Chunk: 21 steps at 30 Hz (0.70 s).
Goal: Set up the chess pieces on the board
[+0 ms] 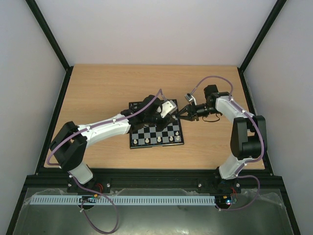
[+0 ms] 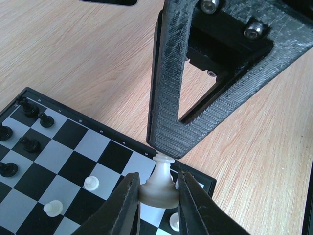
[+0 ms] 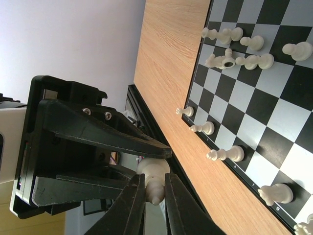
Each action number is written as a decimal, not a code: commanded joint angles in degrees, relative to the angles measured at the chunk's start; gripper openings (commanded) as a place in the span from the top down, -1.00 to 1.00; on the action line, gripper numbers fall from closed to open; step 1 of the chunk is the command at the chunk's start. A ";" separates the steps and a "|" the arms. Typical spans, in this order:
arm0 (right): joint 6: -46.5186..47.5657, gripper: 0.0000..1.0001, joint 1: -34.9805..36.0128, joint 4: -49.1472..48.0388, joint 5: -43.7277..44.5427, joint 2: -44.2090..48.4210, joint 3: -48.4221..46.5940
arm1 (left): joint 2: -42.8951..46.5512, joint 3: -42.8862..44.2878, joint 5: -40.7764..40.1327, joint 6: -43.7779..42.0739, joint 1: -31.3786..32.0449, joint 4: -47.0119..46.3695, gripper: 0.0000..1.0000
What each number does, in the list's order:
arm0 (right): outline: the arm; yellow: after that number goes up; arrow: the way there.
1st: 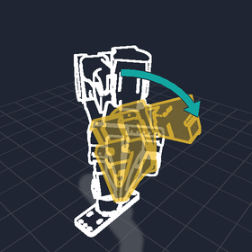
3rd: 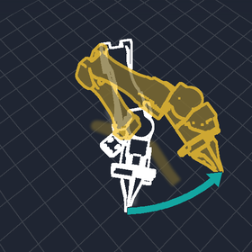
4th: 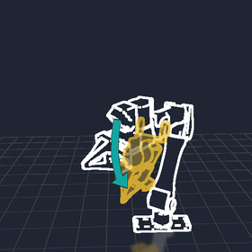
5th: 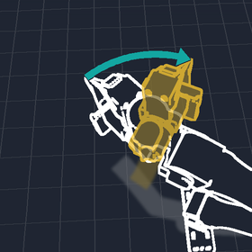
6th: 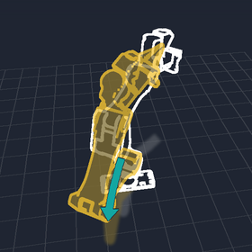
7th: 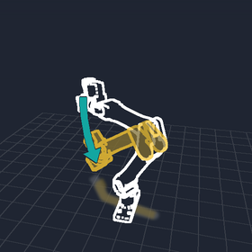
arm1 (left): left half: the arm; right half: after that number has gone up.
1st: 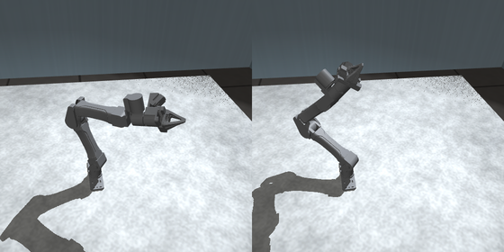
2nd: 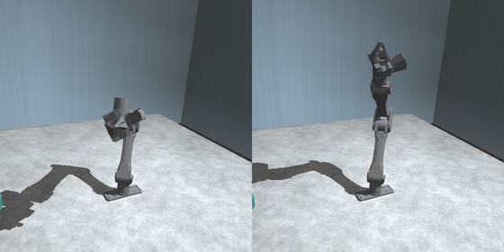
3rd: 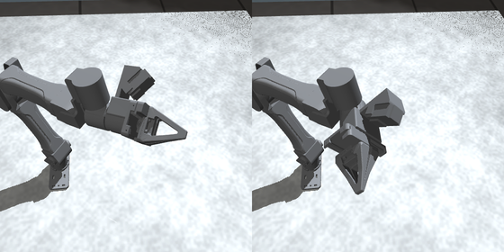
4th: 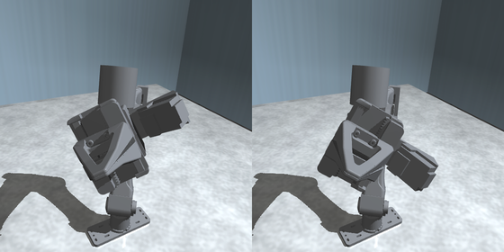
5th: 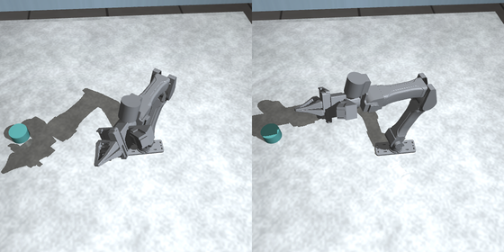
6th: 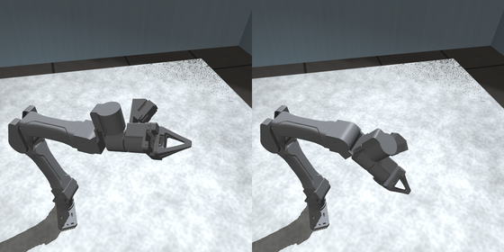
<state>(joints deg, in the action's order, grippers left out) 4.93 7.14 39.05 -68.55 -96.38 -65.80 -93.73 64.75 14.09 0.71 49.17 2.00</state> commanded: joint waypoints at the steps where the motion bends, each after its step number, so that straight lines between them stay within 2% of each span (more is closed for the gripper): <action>1: 0.43 0.75 0.25 1.96 -2.13 -0.23 0.72 | 1.01 -0.85 0.48 0.54 0.23 -1.91 0.65; 5: 0.54 0.83 0.17 1.27 -1.05 0.36 0.70 | 0.83 -0.94 -0.11 0.52 0.23 -1.82 0.60; 9: -0.36 0.87 0.24 -1.35 1.91 2.42 1.20 | 1.18 -0.78 -1.57 0.99 0.27 -1.12 0.28; 13: -0.59 0.88 0.25 -3.66 6.15 5.14 1.72 | 4.39 -0.70 -5.40 1.00 -0.55 1.78 0.13; 21: 0.70 0.88 3.59 -8.23 17.38 13.50 4.31 | 12.79 -2.82 -6.21 7.45 -9.15 5.75 -0.12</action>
<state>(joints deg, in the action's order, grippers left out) 4.51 7.99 33.28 -58.28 -87.66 -63.11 -84.86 63.33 9.67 4.03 44.45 5.26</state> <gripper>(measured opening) 0.084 0.544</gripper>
